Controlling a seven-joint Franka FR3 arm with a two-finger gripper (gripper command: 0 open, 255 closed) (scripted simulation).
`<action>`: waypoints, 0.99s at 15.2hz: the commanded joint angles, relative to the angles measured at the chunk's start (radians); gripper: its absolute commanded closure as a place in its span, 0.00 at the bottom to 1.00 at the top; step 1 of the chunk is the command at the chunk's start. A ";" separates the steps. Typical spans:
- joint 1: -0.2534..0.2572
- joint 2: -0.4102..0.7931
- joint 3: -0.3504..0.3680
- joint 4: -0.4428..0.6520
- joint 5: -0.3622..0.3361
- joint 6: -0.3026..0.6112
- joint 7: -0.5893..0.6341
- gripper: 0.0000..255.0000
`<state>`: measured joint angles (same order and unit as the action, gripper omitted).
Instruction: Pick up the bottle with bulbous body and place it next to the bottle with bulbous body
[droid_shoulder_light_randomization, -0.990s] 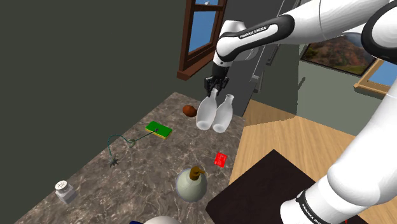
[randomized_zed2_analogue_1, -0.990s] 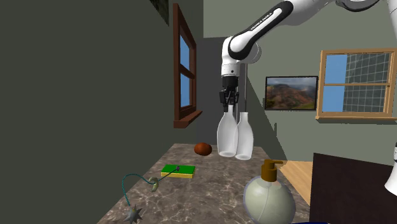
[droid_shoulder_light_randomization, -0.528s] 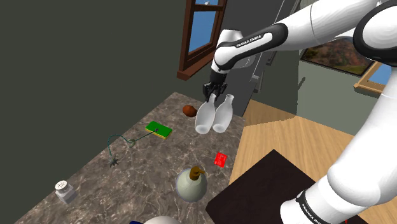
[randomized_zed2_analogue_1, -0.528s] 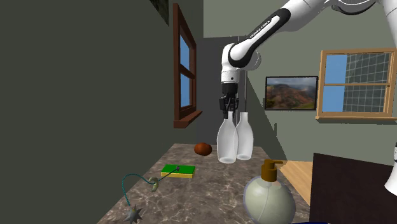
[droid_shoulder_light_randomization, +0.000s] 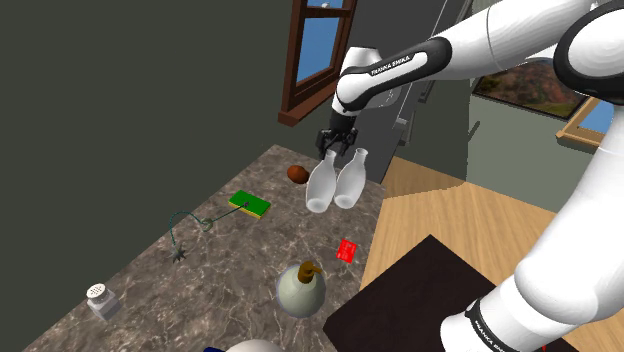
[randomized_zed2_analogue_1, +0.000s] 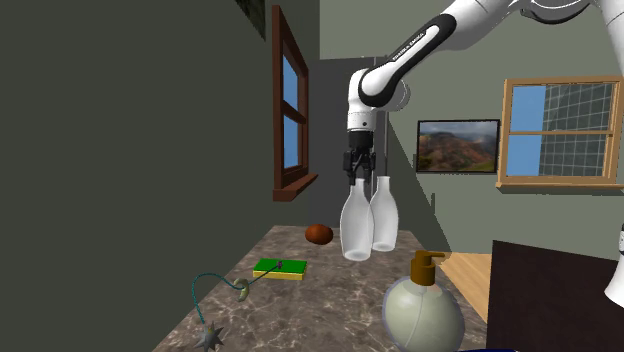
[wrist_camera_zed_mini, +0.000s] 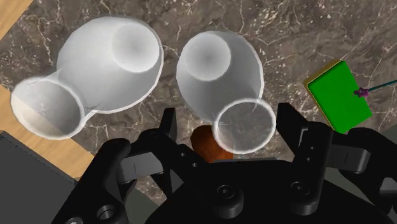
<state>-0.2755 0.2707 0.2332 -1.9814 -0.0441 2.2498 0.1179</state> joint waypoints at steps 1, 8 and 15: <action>0.000 0.000 0.000 0.000 0.000 0.000 0.000 0.00; -0.007 -0.063 0.005 0.051 0.019 -0.112 -0.013 0.00; -0.007 -0.063 0.005 0.051 0.019 -0.112 -0.013 0.00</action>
<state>-0.2823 0.2077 0.2380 -1.9308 -0.0250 2.1380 0.1051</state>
